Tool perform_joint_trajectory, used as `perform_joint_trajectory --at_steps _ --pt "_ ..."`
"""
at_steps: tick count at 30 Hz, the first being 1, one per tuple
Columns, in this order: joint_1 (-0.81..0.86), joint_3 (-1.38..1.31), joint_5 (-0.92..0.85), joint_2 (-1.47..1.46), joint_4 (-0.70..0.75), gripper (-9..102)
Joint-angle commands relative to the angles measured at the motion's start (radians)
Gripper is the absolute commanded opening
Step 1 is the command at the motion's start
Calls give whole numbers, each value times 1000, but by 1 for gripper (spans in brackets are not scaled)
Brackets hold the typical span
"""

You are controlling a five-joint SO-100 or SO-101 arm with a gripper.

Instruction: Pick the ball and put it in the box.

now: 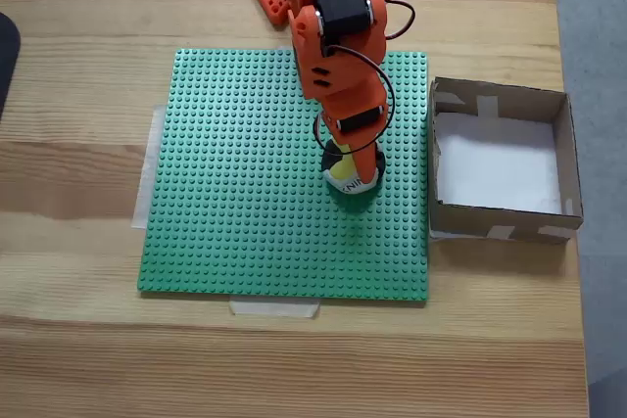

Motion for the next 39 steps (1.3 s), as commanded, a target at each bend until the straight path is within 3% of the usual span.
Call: perform_joint_trajectory --at_steps 1,20,29,39 --pt "11 -21 0 23 -3 38" --pt "0 67 -3 21 -64 37" --pt "0 74 -14 46 -95 21" --pt "-9 109 -34 120 -132 14"
